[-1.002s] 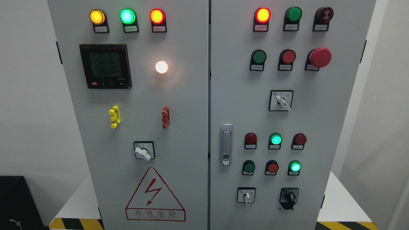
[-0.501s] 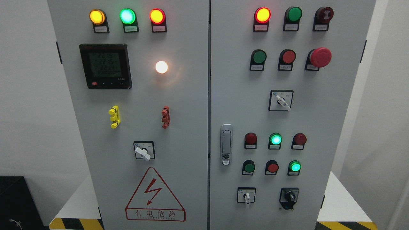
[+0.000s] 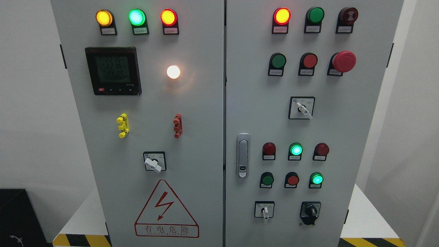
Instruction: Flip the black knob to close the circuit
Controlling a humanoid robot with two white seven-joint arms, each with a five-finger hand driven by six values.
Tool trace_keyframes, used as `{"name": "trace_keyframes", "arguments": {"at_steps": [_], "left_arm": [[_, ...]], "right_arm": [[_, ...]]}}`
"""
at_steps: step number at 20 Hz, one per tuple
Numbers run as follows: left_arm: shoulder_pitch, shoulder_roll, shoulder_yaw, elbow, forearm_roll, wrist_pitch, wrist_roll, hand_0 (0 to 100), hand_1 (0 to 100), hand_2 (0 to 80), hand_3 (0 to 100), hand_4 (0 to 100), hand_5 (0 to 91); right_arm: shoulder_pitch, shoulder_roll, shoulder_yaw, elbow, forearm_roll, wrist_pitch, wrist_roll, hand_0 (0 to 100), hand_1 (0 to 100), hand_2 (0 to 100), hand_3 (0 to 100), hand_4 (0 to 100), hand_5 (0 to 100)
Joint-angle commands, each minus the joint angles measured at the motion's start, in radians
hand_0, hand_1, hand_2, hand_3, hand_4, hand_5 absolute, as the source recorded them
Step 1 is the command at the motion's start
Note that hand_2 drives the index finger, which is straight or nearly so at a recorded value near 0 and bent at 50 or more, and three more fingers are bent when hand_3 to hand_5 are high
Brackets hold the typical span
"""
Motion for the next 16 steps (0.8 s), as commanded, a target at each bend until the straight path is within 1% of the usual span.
{"name": "trace_keyframes", "arguments": {"at_steps": [1,3,7,10,11,12,16], "left_arm": [[0.000,0.000,-0.021,0.021,-0.020,0.001,-0.001,0,0,0.0,0,0,0.0],[0.000,0.000,-0.020,0.021,-0.021,0.001,0.001,0,0,0.0,0,0,0.0],[0.000,0.000,-0.021,0.021,-0.021,-0.001,0.001,0,0,0.0,0,0,0.0],[0.000,0.000,-0.020,0.021,-0.021,0.001,0.001,0,0,0.0,0,0,0.0],[0.000,0.000,-0.020,0.021,-0.021,0.001,0.001,0,0,0.0,0,0,0.0],[0.000,0.000,-0.021,0.021,-0.021,0.001,0.001,0,0,0.0,0,0,0.0],[0.000,0.000,-0.020,0.021,-0.021,0.001,0.001,0,0,0.0,0,0,0.0]], "right_arm": [[-0.028,0.032,0.001,-0.070,0.056,0.034,0.018,0,0,77,95,76,79],[-0.031,0.032,0.009,-0.090,0.065,0.065,0.033,0,0,78,95,76,79],[-0.048,0.032,0.024,-0.103,0.077,0.099,0.037,0,0,78,96,77,80],[-0.060,0.032,0.030,-0.105,0.089,0.110,0.041,0,0,78,96,77,80],[-0.066,0.032,0.035,-0.114,0.089,0.122,0.056,0,0,78,96,77,80],[-0.071,0.034,0.037,-0.117,0.089,0.130,0.061,0,0,78,96,77,80],[-0.091,0.046,0.046,-0.119,0.091,0.131,0.061,0,0,79,96,77,80]]}}
